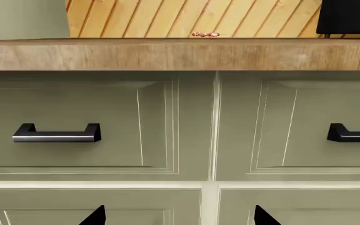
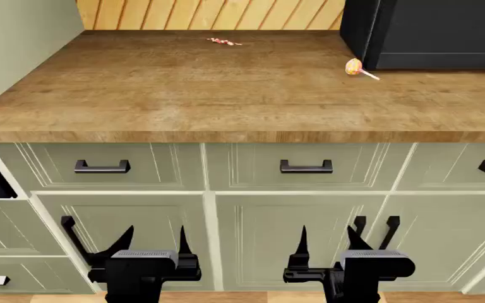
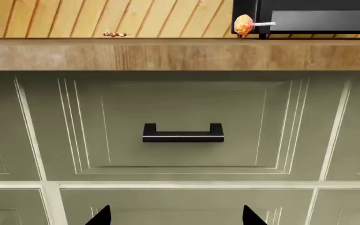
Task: Open the microwave door
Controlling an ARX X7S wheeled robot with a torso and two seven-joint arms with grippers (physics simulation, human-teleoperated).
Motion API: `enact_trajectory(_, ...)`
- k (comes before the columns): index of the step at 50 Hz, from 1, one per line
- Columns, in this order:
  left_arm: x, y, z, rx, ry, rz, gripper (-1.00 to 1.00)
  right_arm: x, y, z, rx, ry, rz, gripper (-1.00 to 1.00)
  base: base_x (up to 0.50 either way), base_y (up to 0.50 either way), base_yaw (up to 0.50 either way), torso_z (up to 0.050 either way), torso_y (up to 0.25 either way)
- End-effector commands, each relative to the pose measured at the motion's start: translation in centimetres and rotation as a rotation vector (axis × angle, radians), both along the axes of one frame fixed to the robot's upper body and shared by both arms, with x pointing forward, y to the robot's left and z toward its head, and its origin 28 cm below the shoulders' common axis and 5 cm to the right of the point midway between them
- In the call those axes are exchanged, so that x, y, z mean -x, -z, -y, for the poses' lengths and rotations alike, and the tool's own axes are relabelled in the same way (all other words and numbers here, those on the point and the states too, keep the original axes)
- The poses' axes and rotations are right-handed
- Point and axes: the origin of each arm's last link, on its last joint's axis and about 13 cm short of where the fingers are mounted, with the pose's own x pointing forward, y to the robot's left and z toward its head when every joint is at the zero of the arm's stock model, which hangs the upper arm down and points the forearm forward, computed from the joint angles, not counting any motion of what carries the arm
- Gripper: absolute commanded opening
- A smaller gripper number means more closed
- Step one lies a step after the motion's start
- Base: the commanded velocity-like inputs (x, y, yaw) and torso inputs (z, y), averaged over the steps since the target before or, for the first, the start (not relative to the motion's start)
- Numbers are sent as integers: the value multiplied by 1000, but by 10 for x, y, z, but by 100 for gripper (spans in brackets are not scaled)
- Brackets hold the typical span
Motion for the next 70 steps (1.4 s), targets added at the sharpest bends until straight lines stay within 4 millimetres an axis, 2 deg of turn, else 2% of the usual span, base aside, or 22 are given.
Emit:
enact_trajectory(1,0,0,0,1,0,1,100,0,0,0,-3,-1,0,100,0,0,0,0,0)
enact_trajectory(11,-4,-4,-1,19,7,26,100,0,-2,0,-22,6,7,100,0,0,0,15,0)
enact_trajectory(14,-7,-12,-4,8,-1,70,100,0,-9,2,-31,25,34,100,0,0,0,50,0)
enact_trajectory(18,-18,-36,-14,-20,-22,171,100,-3,-25,10,-14,83,93,100,0,0,0,50,0)
enact_trajectory(21,-26,-62,-23,-50,-23,248,100,-8,-49,15,-3,103,169,100,0,0,0,50,0)
enact_trajectory(25,-34,-97,-33,-73,-36,341,100,-16,-94,22,9,127,299,100,0,0,0,50,0)
enact_trajectory(32,-43,-183,-46,-10,-51,543,100,-20,-179,38,31,133,493,100,0,0,0,50,0)
enact_trajectory(35,-45,-212,-52,-29,-63,630,100,-22,-212,44,78,137,577,100,0,0,0,50,0)
enact_trajectory(42,-43,-257,-64,-44,-82,782,100,-13,-263,54,117,151,736,100,0,0,0,50,0)
enact_trajectory(50,-15,-294,-59,-22,-29,936,100,18,-311,51,148,132,937,100,0,0,0,50,0)
enact_trajectory(60,11,-325,-58,3,13,1066,100,42,-338,47,139,115,1057,100,0,0,0,50,0)
enact_trajectory(70,10,-321,-59,0,-1,1053,100,40,-334,48,153,117,1026,100,3,200,0,15,0)
